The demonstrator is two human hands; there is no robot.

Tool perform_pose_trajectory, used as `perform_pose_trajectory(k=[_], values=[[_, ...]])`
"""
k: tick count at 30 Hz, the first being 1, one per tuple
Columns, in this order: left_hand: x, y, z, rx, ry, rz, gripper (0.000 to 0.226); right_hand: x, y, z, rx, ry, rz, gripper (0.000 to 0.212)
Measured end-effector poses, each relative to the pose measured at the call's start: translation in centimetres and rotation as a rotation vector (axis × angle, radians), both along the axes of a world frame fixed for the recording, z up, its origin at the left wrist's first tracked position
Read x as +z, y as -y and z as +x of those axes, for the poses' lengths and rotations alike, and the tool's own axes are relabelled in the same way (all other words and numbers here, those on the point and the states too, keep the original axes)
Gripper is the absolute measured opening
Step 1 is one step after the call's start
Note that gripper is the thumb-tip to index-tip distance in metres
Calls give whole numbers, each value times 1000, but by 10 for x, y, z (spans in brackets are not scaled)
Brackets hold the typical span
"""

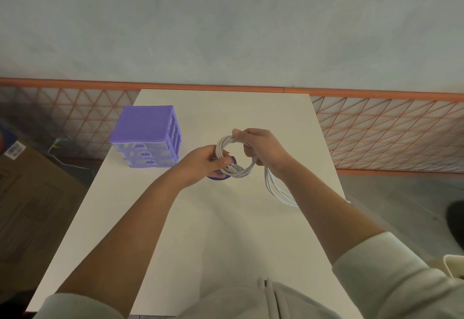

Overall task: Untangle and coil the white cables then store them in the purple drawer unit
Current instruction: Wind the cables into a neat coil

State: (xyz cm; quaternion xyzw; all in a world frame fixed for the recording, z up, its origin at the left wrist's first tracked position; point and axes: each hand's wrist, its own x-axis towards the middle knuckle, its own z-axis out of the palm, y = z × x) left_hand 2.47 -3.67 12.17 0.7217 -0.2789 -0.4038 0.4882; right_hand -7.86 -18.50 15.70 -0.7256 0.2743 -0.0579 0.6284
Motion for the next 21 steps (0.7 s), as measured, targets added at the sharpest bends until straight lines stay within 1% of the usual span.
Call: perform_pose_trajectory(k=[3, 7, 10, 12, 15, 16, 17, 18, 20, 21], values=[[-11, -1, -2, 22, 235, 64, 9, -2, -2, 0, 38, -10, -25, 34], [-12, -2, -10, 23, 378, 59, 11, -4, -4, 0, 42, -11, -57, 33], [-12, -1, -11, 72, 405, 47, 11, -5, -5, 0, 29, -3, -35, 36], [-15, 0, -16, 100, 411, 17, 6, -3, -5, 1, 29, -3, 7, 39], [-19, 1, -22, 113, 412, -6, 21, -1, -2, 0, 46, -10, 36, 43], [-18, 2, -22, 107, 388, -8, 20, -2, 0, -1, 48, -18, 37, 43], [-19, 1, -20, 101, 309, -13, 15, -4, 2, -2, 46, -25, 43, 42], [-17, 1, -19, 95, 169, -41, 10, -6, 4, -2, 40, -29, 60, 43], [-13, -1, -17, 92, -192, -138, 28, -10, 7, -3, 20, -29, 126, 44], [-12, -1, -18, 92, -342, -185, 36, -11, 8, -3, 13, -29, 158, 43]])
